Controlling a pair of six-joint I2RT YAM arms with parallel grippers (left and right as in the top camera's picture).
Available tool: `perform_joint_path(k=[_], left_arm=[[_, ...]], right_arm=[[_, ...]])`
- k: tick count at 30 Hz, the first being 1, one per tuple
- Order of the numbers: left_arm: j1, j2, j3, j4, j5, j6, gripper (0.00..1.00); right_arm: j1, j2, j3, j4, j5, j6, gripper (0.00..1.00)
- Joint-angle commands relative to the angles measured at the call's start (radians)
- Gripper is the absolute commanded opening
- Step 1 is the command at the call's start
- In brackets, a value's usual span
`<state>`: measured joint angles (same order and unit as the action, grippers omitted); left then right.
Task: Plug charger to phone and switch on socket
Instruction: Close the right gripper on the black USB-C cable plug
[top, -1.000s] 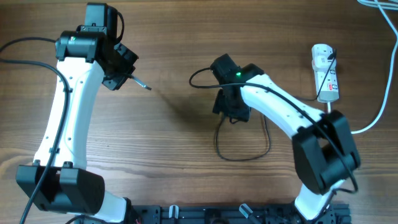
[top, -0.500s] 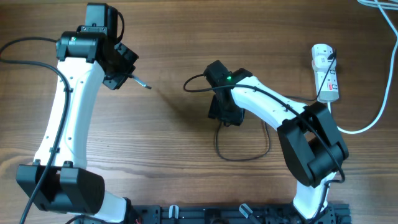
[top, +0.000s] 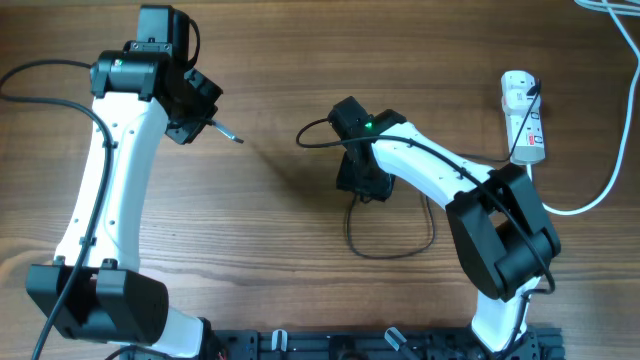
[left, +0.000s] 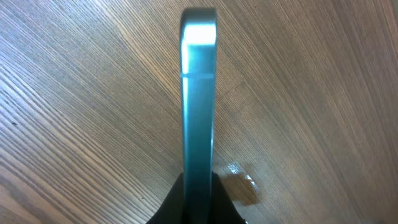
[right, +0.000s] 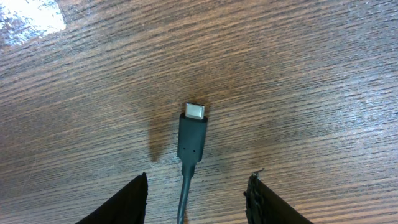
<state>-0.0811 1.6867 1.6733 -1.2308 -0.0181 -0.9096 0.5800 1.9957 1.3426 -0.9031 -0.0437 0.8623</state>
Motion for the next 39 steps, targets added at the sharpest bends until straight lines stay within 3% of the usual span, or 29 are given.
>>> perform_joint_path(k=[1,14,26,39], left_arm=[[0.006,-0.016,-0.005,0.006,-0.017,0.016,0.04],[0.006,-0.016,-0.005,0.004,-0.018,0.016,0.04],[0.006,-0.016,-0.005,0.003,-0.018,0.016,0.04],[0.006,-0.016,-0.005,0.004,-0.018,0.016,0.04]], right_arm=[[0.002,0.013,-0.01,0.002,0.025,0.009,0.51],[0.002,0.04,-0.049,0.037,0.03,0.008,0.49],[0.002,0.041,-0.065,0.079,-0.002,0.003,0.33],[0.002,0.041,-0.065,0.087,-0.01,0.005,0.26]])
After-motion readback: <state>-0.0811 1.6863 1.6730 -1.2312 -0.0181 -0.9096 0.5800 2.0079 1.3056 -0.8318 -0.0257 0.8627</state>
